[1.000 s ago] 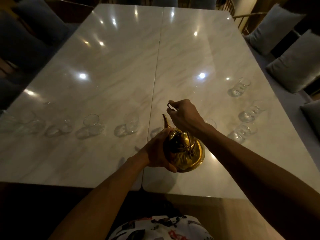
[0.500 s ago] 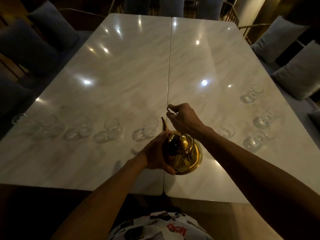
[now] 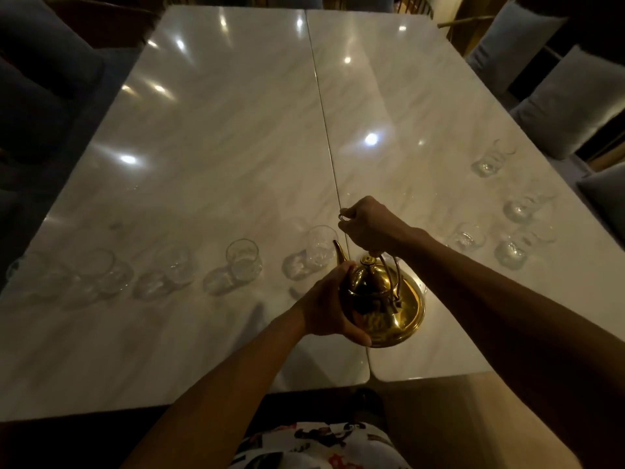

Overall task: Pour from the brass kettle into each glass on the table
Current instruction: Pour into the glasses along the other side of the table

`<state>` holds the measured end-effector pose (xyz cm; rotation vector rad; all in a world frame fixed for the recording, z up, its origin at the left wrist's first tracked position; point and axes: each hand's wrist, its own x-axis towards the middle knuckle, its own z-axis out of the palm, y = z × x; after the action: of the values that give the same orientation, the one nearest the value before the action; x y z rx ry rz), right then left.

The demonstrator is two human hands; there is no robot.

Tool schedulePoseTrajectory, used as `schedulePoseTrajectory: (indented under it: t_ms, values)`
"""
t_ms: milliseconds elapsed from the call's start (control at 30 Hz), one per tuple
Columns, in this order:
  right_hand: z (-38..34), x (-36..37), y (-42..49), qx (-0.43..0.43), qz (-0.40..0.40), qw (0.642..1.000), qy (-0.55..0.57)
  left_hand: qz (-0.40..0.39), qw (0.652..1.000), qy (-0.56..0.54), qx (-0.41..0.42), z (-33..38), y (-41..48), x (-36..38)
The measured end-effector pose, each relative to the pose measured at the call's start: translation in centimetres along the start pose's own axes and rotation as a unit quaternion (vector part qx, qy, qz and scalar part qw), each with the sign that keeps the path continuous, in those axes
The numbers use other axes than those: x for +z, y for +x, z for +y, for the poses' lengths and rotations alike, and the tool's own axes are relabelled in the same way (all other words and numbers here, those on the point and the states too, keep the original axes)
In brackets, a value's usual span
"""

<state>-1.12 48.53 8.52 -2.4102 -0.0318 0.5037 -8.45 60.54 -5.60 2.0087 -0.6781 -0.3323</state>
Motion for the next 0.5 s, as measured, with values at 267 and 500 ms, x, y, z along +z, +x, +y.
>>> schedulePoseTrajectory:
  t_ms: [267, 500]
  values:
    - [-1.0, 0.4, 1.4, 0.052, -0.02, 0.998, 0.001, -0.007, 0.997, -0.074, 0.023, -0.7, 0.0, -0.5]
    - [-1.7, 0.8, 2.8, 0.085, -0.034, 0.996, 0.016, -0.013, 0.995, -0.091, 0.039, -0.4, -0.2, -1.8]
